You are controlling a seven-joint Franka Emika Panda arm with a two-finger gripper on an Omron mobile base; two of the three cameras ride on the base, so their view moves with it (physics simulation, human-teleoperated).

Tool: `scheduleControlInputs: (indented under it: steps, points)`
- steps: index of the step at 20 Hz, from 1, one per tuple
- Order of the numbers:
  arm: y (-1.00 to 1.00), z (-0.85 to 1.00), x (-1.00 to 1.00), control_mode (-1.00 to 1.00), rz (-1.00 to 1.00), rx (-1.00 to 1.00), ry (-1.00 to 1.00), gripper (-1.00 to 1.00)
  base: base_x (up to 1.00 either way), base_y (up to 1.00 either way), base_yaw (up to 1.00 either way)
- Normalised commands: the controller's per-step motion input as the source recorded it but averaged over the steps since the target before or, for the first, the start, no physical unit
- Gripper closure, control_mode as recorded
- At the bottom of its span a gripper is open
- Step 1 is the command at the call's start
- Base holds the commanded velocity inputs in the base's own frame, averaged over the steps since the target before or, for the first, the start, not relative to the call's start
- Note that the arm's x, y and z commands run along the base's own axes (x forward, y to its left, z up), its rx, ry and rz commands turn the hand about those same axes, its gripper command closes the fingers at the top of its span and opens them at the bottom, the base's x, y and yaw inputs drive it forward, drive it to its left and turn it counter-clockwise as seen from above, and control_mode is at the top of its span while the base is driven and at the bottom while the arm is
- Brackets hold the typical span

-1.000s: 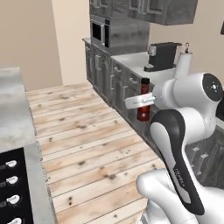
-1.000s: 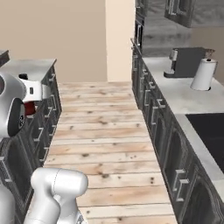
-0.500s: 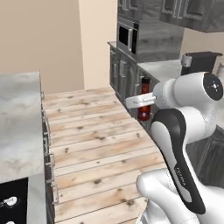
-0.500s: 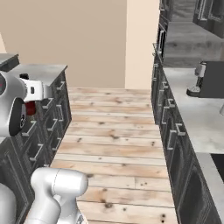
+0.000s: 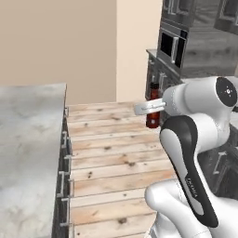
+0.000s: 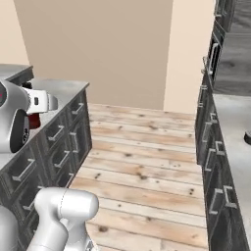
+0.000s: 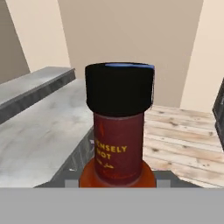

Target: Move the mayonnaise and condiment bottle from the cabinet to the dining counter.

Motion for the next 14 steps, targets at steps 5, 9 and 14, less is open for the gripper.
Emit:
scheduleControlInputs:
  steps: [5,9,14]
  points:
    - [0.0,0.0,0.0,1.0,0.0,0.0,0.0,1.0,1.0,-0.26,0.29]
    - [0.0,0.0,0.0,1.0,0.0,0.0,0.0,1.0,1.0,-0.3,0.29]
    - [0.0,0.0,0.0,1.0,0.0,0.0,0.0,1.0,0.98,-0.32,0.29]
